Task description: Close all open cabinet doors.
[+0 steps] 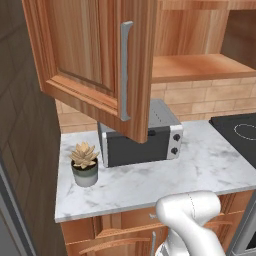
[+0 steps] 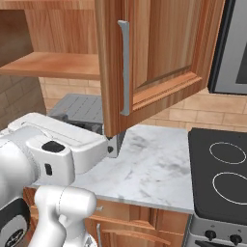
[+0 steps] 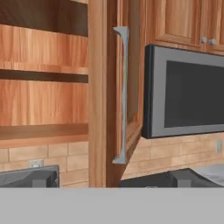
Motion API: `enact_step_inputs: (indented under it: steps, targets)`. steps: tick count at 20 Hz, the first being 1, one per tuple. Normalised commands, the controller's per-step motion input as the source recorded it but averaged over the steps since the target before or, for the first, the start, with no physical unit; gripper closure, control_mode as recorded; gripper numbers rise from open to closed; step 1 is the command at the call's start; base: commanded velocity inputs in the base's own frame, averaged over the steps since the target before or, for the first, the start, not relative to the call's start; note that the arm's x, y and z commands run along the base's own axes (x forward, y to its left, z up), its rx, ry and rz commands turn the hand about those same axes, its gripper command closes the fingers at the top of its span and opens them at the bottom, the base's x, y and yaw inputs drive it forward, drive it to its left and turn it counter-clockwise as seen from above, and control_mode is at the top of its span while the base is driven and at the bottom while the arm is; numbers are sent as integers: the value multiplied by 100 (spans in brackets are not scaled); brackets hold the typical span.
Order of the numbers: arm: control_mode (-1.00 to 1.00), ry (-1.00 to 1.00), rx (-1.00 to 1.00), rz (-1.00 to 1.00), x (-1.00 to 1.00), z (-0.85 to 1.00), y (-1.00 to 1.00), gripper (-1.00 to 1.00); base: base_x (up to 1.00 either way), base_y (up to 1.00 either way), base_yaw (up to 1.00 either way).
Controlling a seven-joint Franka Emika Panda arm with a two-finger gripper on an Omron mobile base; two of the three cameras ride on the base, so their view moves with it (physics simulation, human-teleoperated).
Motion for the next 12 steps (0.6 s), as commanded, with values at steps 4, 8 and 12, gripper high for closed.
enact_step_inputs:
  steps: [4, 8, 12]
  targets:
    - [-100, -1, 1, 11, 1, 0, -73, -100, 0, 0, 0]
    - [-100, -1, 0, 13, 6, 0, -69, -100, 0, 0, 0]
    - [-100, -2, 1, 17, 16, 0, -57, -100, 0, 0, 0]
